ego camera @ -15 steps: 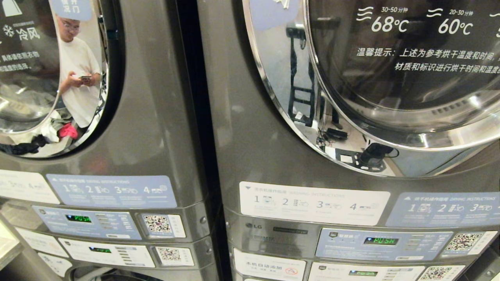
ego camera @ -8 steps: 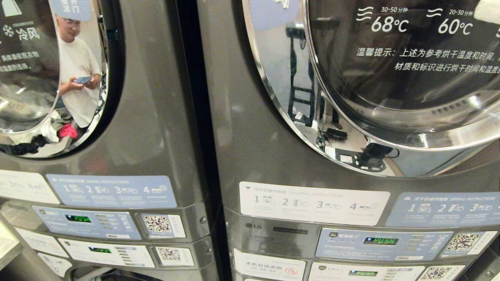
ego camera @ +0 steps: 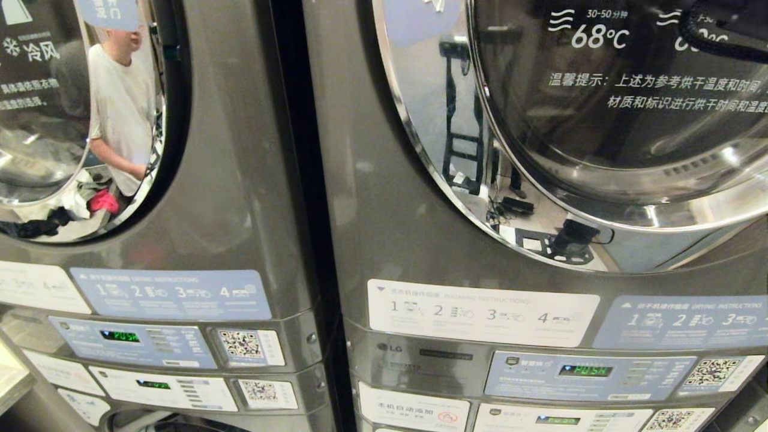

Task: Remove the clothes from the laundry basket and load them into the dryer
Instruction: Open the dryer

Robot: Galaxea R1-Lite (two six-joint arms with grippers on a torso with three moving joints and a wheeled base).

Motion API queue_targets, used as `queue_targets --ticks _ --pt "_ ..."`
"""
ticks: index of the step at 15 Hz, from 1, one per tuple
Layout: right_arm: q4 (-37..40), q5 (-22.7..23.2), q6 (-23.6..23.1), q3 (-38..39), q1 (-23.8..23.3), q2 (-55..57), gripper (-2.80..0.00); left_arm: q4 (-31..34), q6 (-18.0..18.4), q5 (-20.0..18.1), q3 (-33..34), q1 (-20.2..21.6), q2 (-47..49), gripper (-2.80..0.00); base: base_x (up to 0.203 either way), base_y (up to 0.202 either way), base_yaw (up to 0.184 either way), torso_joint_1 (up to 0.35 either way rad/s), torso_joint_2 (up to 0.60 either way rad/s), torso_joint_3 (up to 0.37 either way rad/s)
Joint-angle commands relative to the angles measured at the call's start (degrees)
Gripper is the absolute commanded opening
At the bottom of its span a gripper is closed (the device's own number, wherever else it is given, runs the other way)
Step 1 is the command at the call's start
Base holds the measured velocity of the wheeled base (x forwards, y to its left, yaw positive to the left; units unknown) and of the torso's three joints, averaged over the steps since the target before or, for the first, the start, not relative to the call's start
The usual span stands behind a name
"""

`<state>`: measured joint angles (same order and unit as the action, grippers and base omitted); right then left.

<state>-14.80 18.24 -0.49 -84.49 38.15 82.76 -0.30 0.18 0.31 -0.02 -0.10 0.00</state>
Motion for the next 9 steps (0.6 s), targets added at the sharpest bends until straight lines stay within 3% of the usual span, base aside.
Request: queue_targets --ticks 1,9 --pt "-0.17 -1.29 -0.34 -2.1 2.36 3.86 0.0 0.04 0.0 0.04 0.02 0.01 0.0 -2.8 0.0 0.0 0.0 0.0 0.0 0.0" --pt "0.03 -5.76 -0.3 -6.82 6.06 9.5 0.0 0.03 0.0 0.04 0.02 0.01 0.0 -2.8 0.0 0.0 0.0 0.0 0.0 0.0"
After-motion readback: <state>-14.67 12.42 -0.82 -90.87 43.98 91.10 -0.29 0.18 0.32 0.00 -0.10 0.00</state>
